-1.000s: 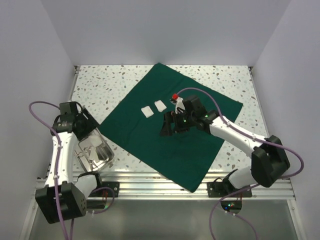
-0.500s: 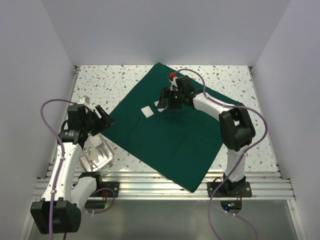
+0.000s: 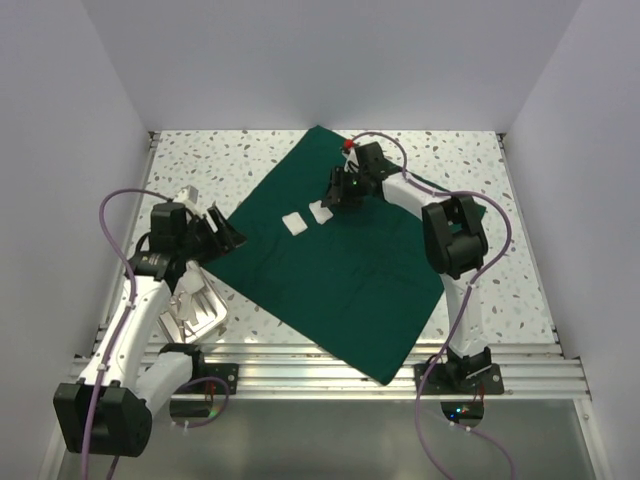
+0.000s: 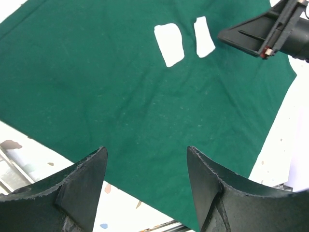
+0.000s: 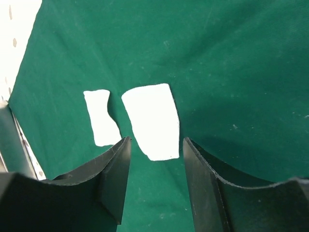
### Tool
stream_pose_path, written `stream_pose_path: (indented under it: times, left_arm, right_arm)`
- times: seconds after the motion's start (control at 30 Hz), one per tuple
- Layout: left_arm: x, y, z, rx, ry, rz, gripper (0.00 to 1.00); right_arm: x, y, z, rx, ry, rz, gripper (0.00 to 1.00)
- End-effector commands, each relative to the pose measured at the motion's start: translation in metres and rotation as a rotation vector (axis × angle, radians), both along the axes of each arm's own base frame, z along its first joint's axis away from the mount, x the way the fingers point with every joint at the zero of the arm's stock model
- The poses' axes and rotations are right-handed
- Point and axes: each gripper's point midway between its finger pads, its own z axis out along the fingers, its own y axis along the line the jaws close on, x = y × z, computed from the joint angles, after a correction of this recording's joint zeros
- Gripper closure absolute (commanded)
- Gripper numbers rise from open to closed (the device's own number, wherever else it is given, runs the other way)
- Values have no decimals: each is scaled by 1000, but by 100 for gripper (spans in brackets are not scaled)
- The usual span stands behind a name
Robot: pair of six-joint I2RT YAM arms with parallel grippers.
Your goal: Prepare the surgical pack
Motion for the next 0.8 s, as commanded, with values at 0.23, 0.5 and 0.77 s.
stream_pose_path:
  times: [0.23,0.5,0.77]
  left_arm:
    - [10,-12,8,-19,-51,-26,30]
    - [10,-13,9,-17,-51,-22,30]
    - [10,-14,8,-14,-49,-22,30]
  right_arm:
    - [1,2,3,6,-11,36,52]
    - [-6,3,-13,18,34,49,53]
    - [-8,5,-20,27,52,53,57]
